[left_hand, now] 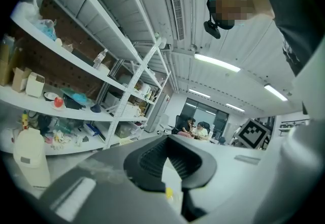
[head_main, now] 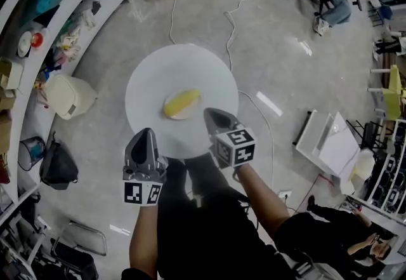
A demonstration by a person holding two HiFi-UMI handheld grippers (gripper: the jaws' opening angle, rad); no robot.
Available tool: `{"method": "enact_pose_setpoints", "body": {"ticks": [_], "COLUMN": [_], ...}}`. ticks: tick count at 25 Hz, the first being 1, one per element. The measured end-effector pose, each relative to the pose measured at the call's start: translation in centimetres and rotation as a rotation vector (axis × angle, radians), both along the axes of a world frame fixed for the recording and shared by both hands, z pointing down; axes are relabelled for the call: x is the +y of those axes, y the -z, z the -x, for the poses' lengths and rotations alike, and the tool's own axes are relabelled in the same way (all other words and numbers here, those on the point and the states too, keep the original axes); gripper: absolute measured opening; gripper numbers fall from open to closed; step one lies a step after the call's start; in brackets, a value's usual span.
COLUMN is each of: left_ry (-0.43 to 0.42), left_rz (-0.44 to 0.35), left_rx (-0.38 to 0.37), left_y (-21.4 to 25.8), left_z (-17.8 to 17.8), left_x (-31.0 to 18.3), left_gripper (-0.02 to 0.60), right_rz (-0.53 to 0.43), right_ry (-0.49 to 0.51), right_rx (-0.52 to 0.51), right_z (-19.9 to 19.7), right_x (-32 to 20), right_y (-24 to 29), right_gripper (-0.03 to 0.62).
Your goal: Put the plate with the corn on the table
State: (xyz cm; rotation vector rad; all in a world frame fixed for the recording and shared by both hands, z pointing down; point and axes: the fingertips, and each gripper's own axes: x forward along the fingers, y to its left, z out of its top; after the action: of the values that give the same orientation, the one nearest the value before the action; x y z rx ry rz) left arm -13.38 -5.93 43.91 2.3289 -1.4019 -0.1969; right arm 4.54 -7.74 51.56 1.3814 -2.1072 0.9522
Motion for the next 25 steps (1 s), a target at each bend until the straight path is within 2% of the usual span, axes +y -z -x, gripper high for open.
{"method": "enact_pose_setpoints", "body": {"ticks": [14, 25], "left_ry": [-0.050, -0.107], "left_rz": [-0.102, -0.171], "left_rx": [0.002, 0.002], "left_y": [6.9, 11.6], "left_z": [0.1, -0.5], "left_x": [3.8, 7.4], "left_gripper": [0.003, 0.003], "right_rz": [-0.308, -0.431], "right_ry": [-0.110, -0.214], "right_rx": [-0.045, -0.088], "right_z": [-0.2, -1.4], "right_x": [3.2, 7.7], "right_y": [13.2, 20.3], "right_gripper": [0.011, 0.011]}}
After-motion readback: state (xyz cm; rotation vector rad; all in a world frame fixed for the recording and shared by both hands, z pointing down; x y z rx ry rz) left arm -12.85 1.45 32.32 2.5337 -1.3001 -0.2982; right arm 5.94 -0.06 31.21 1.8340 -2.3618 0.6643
